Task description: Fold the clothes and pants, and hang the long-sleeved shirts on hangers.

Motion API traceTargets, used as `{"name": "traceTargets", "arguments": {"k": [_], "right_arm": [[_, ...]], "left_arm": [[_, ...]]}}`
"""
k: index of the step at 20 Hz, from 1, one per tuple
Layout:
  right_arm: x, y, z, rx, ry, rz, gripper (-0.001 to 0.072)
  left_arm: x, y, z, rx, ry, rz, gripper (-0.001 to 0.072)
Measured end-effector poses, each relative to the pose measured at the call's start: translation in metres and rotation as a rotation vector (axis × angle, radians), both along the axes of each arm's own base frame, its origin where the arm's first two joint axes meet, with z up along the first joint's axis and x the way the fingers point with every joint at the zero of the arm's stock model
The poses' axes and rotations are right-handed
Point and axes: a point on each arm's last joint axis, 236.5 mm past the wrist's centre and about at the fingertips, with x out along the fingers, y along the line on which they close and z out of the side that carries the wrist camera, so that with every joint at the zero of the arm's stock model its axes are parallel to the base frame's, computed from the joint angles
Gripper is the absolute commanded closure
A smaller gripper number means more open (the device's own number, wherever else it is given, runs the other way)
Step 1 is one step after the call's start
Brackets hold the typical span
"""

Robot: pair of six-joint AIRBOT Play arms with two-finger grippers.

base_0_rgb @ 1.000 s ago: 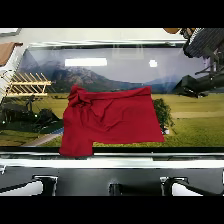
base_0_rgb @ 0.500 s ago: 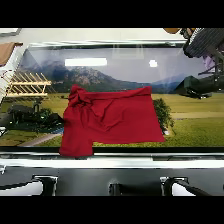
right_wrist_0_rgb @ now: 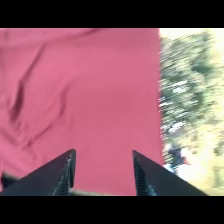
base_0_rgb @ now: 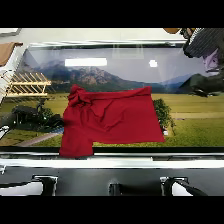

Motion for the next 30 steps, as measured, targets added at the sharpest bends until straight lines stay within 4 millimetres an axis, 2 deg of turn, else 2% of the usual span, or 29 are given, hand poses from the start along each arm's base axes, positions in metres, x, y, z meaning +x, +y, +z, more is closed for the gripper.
{"name": "traceTargets", "arguments": {"k": [2, 4, 5, 10, 13, 15, 19, 25, 27, 28, 30], "right_arm": [[-0.001, -0.034, -0.008, 0.034, 0.012, -0.101, 0.0290], [-0.009, -0.054, -0.039, 0.116, 0.099, -0.179, 0.0288], [-0.016, -0.055, -0.059, 0.165, 0.157, -0.194, 0.0280], [-0.071, -0.024, -0.171, 0.352, 0.453, -0.179, 0.0281], [-0.101, -0.003, -0.218, 0.363, 0.550, -0.156, 0.0279], [-0.117, 0.007, -0.240, 0.345, 0.589, -0.138, 0.0232], [-0.130, 0.018, -0.262, 0.318, 0.615, -0.120, 0.0233], [-0.129, 0.031, -0.270, 0.302, 0.604, -0.096, 0.0245], [-0.127, 0.036, -0.272, 0.285, 0.595, -0.078, 0.0466], [-0.126, 0.037, -0.275, 0.268, 0.592, -0.071, 0.0609], [-0.122, 0.039, -0.275, 0.262, 0.577, -0.071, 0.0676]], "left_arm": [[0.000, 0.000, 0.000, -0.002, 0.003, 0.000, 0.0687], [-0.001, -0.001, 0.000, -0.003, 0.004, 0.000, 0.0687], [-0.001, -0.001, 0.000, -0.004, 0.004, -0.001, 0.0687], [-0.001, -0.001, 0.000, -0.005, 0.005, -0.001, 0.0687], [-0.001, -0.001, 0.000, -0.005, 0.005, -0.002, 0.0687], [-0.002, -0.002, 0.000, -0.007, 0.008, -0.004, 0.0687], [-0.003, -0.002, 0.000, -0.010, 0.010, -0.005, 0.0687], [-0.004, -0.004, 0.001, -0.015, 0.015, -0.009, 0.0687], [-0.004, -0.004, 0.001, -0.018, 0.017, -0.010, 0.0687], [-0.005, -0.004, 0.001, -0.019, 0.019, -0.009, 0.0687], [-0.005, -0.005, 0.001, -0.022, 0.021, -0.012, 0.0688]]}}
